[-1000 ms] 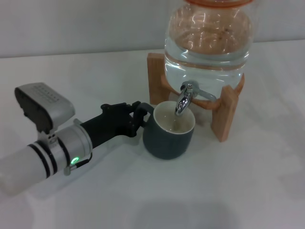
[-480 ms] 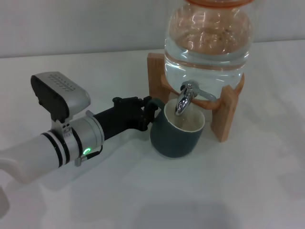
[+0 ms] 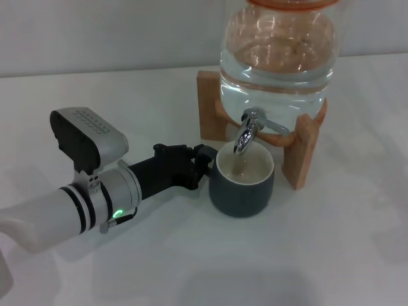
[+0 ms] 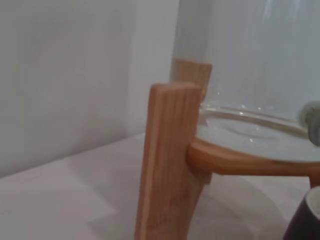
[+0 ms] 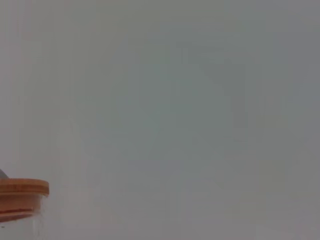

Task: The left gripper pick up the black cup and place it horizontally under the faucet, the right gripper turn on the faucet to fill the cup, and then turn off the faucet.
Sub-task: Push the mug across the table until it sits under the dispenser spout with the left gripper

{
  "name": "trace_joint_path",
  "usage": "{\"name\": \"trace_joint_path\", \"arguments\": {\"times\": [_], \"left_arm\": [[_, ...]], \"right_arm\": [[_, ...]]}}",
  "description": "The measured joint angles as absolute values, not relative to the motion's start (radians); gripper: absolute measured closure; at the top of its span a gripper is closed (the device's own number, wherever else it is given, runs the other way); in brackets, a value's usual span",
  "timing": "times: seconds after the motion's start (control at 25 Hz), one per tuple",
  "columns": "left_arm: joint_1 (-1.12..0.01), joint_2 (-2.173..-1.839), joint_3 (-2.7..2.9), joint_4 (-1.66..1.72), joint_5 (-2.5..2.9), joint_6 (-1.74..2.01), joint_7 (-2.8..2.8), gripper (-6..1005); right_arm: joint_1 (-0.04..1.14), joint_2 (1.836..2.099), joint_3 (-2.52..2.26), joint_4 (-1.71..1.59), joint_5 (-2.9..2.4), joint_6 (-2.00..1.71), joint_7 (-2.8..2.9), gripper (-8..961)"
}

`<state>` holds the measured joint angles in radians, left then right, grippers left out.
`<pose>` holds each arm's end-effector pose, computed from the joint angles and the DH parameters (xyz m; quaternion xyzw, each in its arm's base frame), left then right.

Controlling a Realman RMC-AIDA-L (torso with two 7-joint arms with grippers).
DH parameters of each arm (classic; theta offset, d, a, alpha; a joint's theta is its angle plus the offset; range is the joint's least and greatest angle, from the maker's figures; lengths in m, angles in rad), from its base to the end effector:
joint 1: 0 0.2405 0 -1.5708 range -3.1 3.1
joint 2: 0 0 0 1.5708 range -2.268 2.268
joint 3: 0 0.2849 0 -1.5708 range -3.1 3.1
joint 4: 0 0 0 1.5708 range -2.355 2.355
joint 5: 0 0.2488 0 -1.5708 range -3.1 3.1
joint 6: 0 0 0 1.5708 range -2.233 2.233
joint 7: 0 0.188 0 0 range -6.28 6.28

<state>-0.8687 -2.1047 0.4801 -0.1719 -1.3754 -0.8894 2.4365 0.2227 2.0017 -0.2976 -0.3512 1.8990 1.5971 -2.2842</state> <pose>-0.2436 0.4198 -0.2124 -0.9212 -0.2281 -0.2125 0.2328 0.4238 0.3127 0.1094 -0.6547 0.2041 0.4389 0.5806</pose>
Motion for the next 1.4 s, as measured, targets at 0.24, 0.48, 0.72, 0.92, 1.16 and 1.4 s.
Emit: {"name": "trace_joint_path", "arguments": {"times": [0.24, 0.48, 0.72, 0.92, 1.16, 1.4], "left_arm": [[-0.867, -2.104, 0.48, -0.173, -1.37, -0.884, 2.434, 858], [-0.867, -2.103, 0.48, -0.173, -1.371, -0.884, 2.433, 814], [-0.869, -2.102, 0.474, -0.173, -1.374, -0.882, 2.434, 694], [-0.868, -2.1, 0.458, -0.174, -1.37, -0.884, 2.435, 630], [-0.865, -2.097, 0.458, -0.169, -1.343, -0.891, 2.432, 537], [-0.85, -2.095, 0.462, -0.165, -1.337, -0.897, 2.431, 458]], "right_arm": [[0.224, 2.002, -0.298, -0.35, 1.899, 1.597, -2.284, 141], [0.224, 2.002, -0.298, -0.348, 1.899, 1.595, -2.284, 141], [0.229, 2.002, -0.298, -0.348, 1.899, 1.592, -2.284, 142], [0.234, 2.002, -0.298, -0.348, 1.899, 1.588, -2.285, 142], [0.235, 2.002, -0.298, -0.348, 1.899, 1.588, -2.285, 142], [0.235, 2.002, -0.297, -0.348, 1.899, 1.586, -2.286, 143]]}}
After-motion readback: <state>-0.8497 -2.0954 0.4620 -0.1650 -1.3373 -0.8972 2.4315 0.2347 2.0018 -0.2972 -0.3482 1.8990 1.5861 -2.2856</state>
